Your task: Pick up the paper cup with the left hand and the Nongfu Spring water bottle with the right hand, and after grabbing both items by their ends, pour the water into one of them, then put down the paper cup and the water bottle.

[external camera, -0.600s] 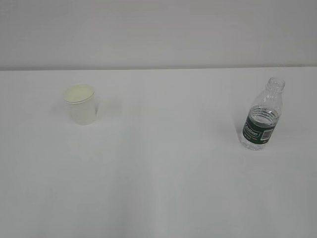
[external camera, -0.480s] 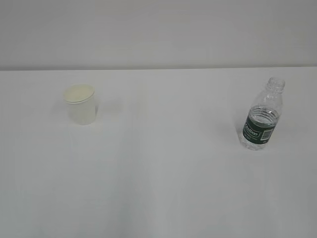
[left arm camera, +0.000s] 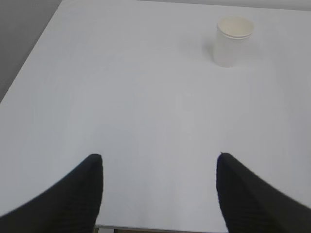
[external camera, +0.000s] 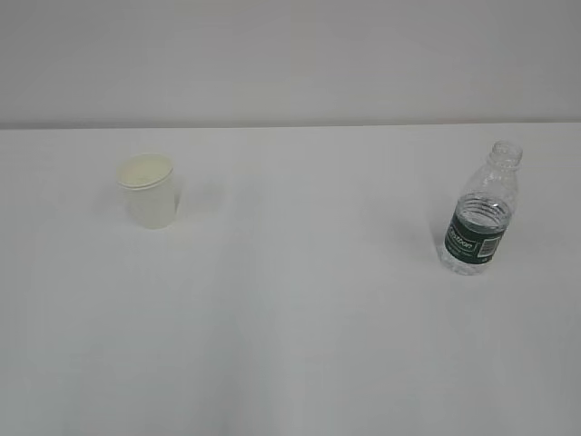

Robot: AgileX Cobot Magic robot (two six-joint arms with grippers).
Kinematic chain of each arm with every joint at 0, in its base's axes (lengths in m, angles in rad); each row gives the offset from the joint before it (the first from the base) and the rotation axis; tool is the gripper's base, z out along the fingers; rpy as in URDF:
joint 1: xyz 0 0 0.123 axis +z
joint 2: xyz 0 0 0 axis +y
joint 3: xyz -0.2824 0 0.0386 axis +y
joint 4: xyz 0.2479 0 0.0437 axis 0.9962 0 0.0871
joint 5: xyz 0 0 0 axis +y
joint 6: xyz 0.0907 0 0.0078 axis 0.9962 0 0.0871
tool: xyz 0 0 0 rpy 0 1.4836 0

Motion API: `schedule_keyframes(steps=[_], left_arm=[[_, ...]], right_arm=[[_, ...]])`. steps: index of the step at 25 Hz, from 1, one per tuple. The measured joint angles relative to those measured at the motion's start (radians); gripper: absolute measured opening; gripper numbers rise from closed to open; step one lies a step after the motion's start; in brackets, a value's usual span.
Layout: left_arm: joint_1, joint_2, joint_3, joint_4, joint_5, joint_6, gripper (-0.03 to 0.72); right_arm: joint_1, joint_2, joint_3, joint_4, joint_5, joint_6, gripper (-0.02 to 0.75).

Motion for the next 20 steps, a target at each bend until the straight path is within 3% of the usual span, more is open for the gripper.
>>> schedule_keyframes(steps=[20], left_arm=[[0.000,0.000,0.000,0.000,0.000,0.000,0.492]], right_arm=[[0.000,0.000,0.000,0.000,0.000,0.000,0.587]])
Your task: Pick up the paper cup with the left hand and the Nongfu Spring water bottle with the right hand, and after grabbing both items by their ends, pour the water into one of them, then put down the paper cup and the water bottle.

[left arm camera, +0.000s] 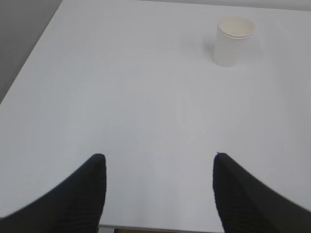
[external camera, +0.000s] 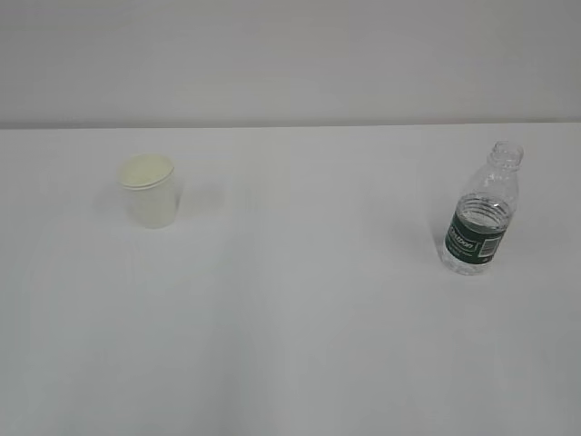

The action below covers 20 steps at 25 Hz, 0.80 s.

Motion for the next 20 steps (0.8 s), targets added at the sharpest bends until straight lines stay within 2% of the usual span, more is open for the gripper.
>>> schedule_keyframes(steps=[12,20], left_arm=[[0.000,0.002,-0.011,-0.014,-0.011,0.000,0.486],[0.000,0.104,-0.011,-0.066,-0.011,0.000,0.484]], right_arm=[[0.000,0.000,-0.018,0.012,-0.017,0.000,0.587],[0.000,0.007,-0.038,0.102,-0.023,-0.058,0.587]])
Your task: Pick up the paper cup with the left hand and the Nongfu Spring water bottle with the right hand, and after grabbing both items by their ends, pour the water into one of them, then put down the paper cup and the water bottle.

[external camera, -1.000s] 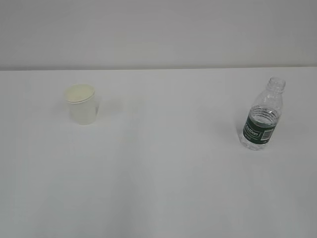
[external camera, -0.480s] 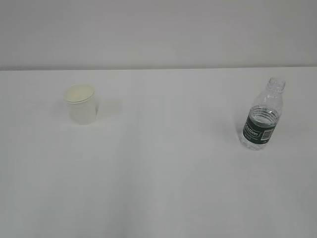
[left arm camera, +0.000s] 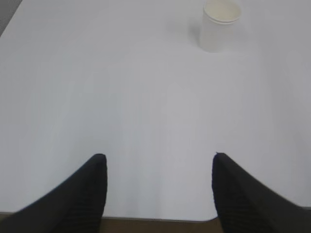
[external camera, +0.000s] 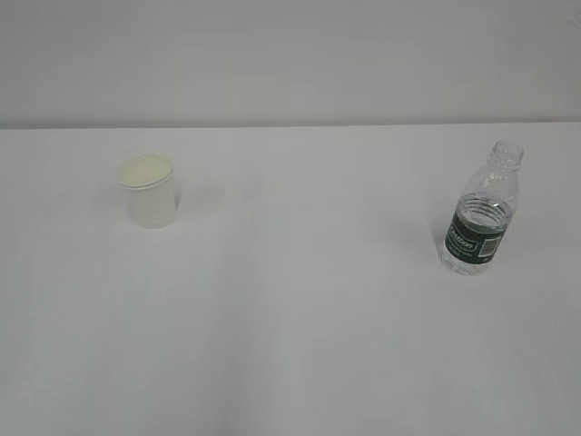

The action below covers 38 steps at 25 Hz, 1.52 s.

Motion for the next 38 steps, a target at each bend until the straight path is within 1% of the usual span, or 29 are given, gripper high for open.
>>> schedule_keyframes(steps=[5,18,21,28,38], left_arm=[[0.000,0.028,0.000,-0.001,-0.025,0.000,0.484],[0.000,0.030,0.000,-0.021,-0.054,0.000,0.484],[0.000,0.054,-0.016,-0.027,-0.058,0.000,0.484],[0.000,0.143,-0.059,-0.039,-0.084,0.003,0.484],[0.000,0.243,-0.062,-0.068,-0.139,0.011,0.484]], right_arm=[[0.000,0.004,-0.028,0.024,-0.028,-0.063,0.587],[0.000,0.006,-0.030,0.026,-0.050,-0.072,0.587],[0.000,0.013,-0.030,0.026,-0.053,-0.072,0.587],[0.000,0.138,-0.048,0.041,-0.057,-0.074,0.587],[0.000,0.270,-0.052,0.047,-0.146,-0.078,0.587]])
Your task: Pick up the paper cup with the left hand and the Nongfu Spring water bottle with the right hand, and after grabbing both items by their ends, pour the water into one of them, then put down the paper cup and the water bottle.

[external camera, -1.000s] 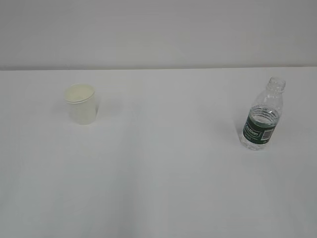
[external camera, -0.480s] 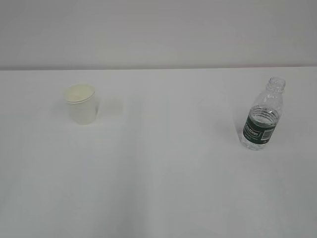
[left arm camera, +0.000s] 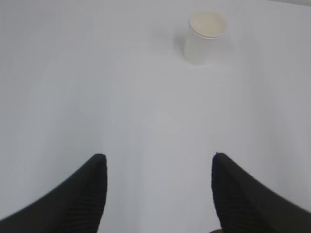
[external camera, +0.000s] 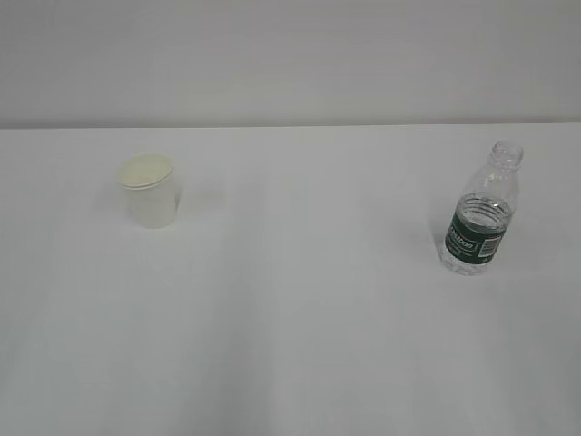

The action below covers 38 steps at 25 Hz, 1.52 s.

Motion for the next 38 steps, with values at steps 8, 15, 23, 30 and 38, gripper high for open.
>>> schedule_keyframes(steps=[8,15,23,30,38], left_arm=[[0.000,0.080,0.000,-0.026,-0.099,0.023,0.484],[0.000,0.132,0.000,-0.038,-0.147,0.035,0.484],[0.000,0.206,0.000,-0.065,-0.186,0.052,0.484],[0.000,0.255,0.000,-0.081,-0.262,0.072,0.484],[0.000,0.328,0.000,-0.153,-0.347,0.126,0.484]], right_arm=[[0.000,0.097,0.000,0.004,-0.090,0.000,0.587],[0.000,0.112,0.000,0.004,-0.117,0.000,0.587],[0.000,0.135,0.000,0.004,-0.142,0.000,0.587],[0.000,0.159,0.000,0.006,-0.185,0.000,0.587],[0.000,0.159,0.030,0.024,-0.244,0.000,0.587]])
